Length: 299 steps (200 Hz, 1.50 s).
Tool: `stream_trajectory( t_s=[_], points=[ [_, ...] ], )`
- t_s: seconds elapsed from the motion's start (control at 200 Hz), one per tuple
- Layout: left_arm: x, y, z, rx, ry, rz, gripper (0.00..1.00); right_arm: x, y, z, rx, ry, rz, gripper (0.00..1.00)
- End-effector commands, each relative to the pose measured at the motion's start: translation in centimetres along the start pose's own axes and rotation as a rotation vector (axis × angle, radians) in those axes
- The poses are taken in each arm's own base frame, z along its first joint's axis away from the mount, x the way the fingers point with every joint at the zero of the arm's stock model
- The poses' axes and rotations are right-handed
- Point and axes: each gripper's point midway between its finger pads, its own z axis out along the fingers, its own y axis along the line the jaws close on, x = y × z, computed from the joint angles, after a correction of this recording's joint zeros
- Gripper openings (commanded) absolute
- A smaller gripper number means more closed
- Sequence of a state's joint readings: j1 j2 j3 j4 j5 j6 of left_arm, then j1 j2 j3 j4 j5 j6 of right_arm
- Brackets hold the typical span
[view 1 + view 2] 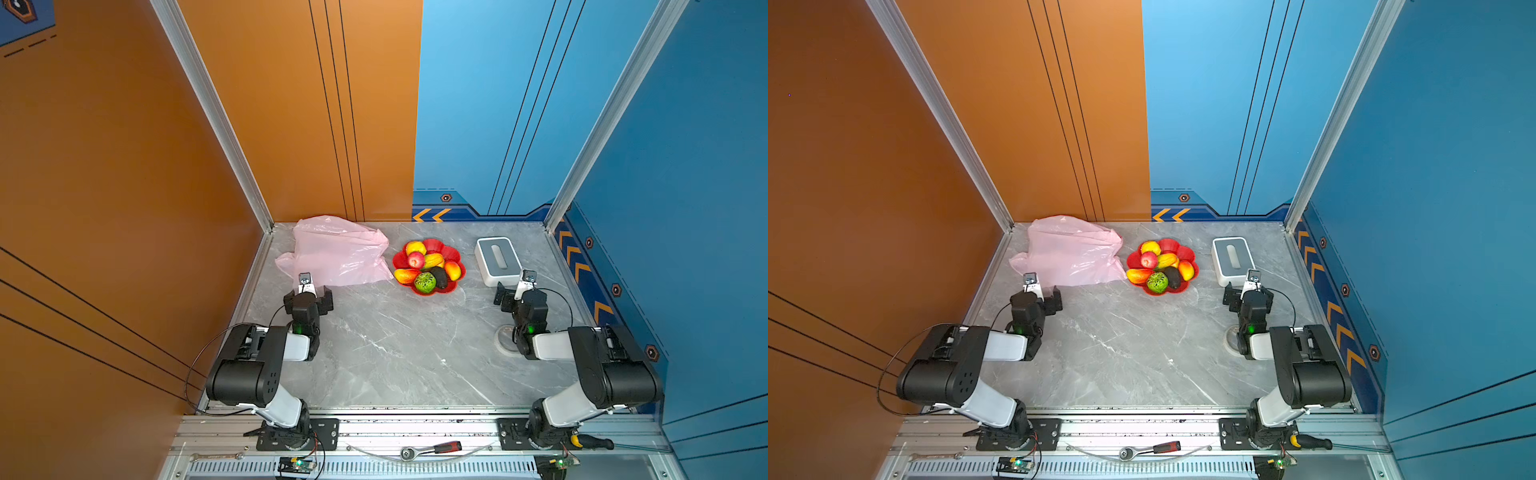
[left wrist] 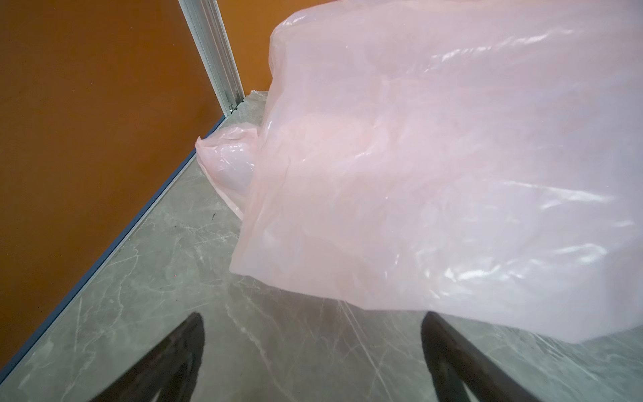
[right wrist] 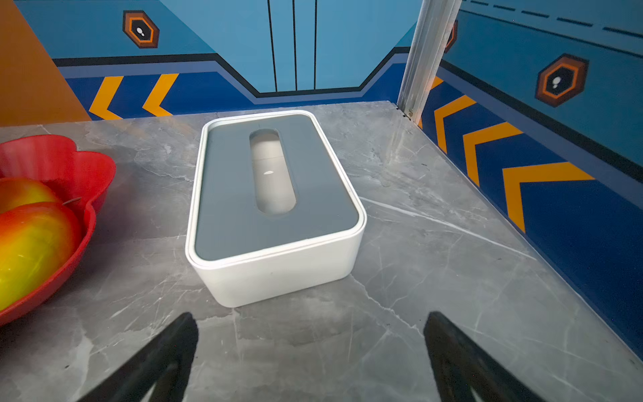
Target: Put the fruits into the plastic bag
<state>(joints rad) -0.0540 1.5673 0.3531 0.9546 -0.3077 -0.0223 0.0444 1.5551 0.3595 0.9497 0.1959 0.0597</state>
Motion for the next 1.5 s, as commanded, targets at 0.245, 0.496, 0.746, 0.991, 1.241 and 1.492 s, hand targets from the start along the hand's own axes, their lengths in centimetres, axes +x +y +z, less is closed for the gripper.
stream_trajectory(
  t_s=[0.245,0.496,0.746,0.991,1.241,1.492],
  points=[
    [-0.8,-0.3,0.0,-0.004,-0.027,0.009,0.98,0.1,-0.2,0.0,0.01,0.009,0.009,1.0],
    [-0.7,-0.2,0.0,-0.007,-0.025,0.009,0.98,0.0,-0.2,0.0,0.01,0.009,0.008,1.0],
    [-0.8,0.0,0.0,-0.009,-0.027,0.0,0.98,0.0,-0.2,0.0,0.01,0.006,0.01,1.0],
    [-0.7,0.0,0.0,-0.01,-0.026,0.001,0.98,0.0,-0.2,0.0,0.008,0.01,0.01,1.0],
    [-1.7,0.5,-0.8,-0.032,-0.044,-0.011,0.98,-0.8,-1.2,-1.0,0.08,-0.032,0.017,1.0],
    [-6.2,2.1,-2.9,-0.126,-0.058,-0.032,0.98,-4.6,-2.2,-2.6,0.176,-0.018,0.013,1.0]
  ],
)
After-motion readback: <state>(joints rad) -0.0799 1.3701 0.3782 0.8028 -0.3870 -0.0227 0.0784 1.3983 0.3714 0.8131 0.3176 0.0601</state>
